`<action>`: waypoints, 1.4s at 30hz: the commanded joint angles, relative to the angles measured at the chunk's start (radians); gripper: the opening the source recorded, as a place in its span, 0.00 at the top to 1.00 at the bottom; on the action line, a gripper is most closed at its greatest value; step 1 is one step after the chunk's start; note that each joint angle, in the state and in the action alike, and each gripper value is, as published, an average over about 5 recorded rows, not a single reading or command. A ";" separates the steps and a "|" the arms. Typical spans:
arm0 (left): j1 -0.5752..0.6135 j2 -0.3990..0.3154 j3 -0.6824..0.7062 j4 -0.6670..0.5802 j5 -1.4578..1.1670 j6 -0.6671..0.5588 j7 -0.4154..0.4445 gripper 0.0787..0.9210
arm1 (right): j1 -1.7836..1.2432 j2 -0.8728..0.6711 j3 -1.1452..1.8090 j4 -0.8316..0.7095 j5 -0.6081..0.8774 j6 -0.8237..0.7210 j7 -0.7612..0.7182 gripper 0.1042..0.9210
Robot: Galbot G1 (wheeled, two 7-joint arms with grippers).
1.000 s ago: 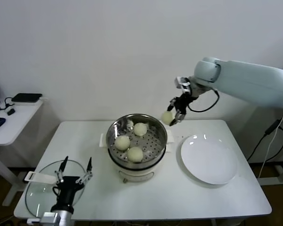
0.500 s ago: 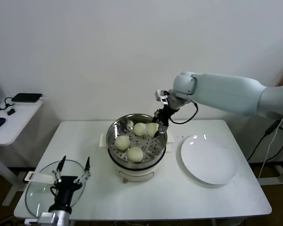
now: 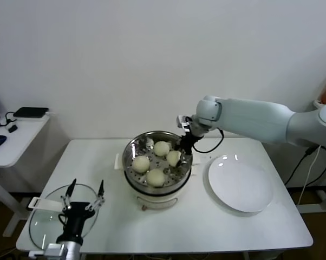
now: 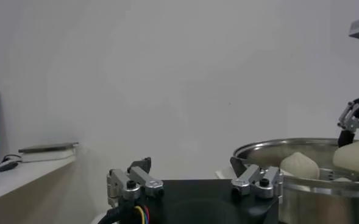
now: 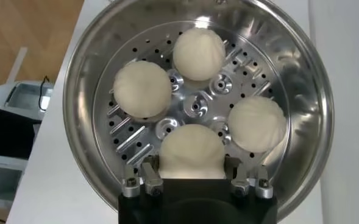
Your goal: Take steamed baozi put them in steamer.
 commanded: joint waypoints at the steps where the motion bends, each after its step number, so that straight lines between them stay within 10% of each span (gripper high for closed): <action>1: -0.003 -0.001 0.000 0.001 0.000 0.003 0.000 0.12 | -0.033 0.006 0.009 -0.012 -0.019 -0.004 0.008 0.30; 42: -0.002 0.000 0.004 -0.009 0.009 0.005 -0.001 0.12 | -0.029 -0.222 0.295 0.069 -0.018 0.072 0.085 0.12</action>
